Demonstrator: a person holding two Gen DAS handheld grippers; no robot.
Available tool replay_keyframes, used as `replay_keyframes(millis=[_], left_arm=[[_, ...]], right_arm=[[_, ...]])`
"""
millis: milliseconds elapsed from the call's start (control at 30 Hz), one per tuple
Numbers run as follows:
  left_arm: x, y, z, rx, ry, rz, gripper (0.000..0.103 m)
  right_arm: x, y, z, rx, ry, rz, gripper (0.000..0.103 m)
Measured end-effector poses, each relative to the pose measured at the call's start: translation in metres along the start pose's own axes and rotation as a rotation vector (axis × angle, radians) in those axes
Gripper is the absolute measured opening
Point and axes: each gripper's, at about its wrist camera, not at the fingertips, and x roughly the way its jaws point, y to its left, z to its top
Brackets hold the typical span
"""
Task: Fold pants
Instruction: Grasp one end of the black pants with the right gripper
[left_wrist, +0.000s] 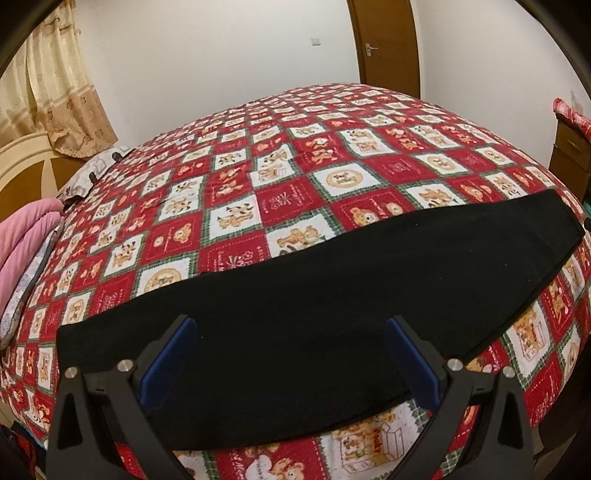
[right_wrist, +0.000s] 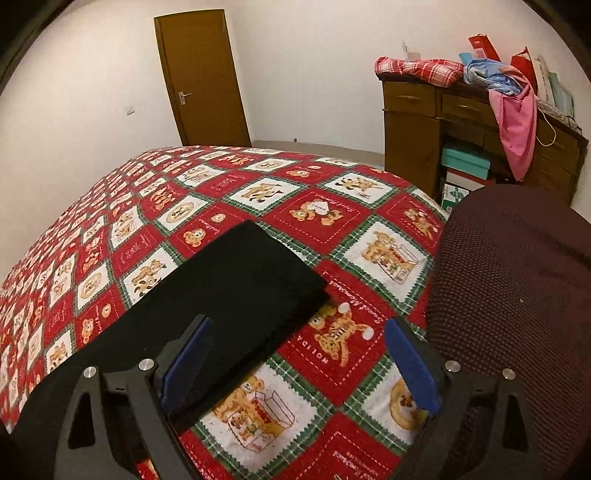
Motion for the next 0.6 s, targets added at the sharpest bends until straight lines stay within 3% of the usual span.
replay_keyframes(millis=[100, 233, 500, 600], left_arm=[[0.005, 0.001, 0.002, -0.002, 0.003, 0.008, 0.103], [0.01, 0.004, 0.007, -0.013, 0.006, 0.017, 0.103], [0.022, 0.007, 0.004, -0.046, 0.035, -0.004, 0.103], [0.025, 0.004, 0.002, -0.043, 0.05, -0.011, 0.103]], right_arm=[[0.009, 0.003, 0.001, -0.016, 0.008, -0.001, 0.094], [0.025, -0.005, 0.003, 0.029, 0.043, 0.007, 0.083], [0.048, -0.024, 0.004, 0.145, 0.07, -0.013, 0.083], [0.064, -0.029, 0.001, 0.199, 0.117, -0.013, 0.082]])
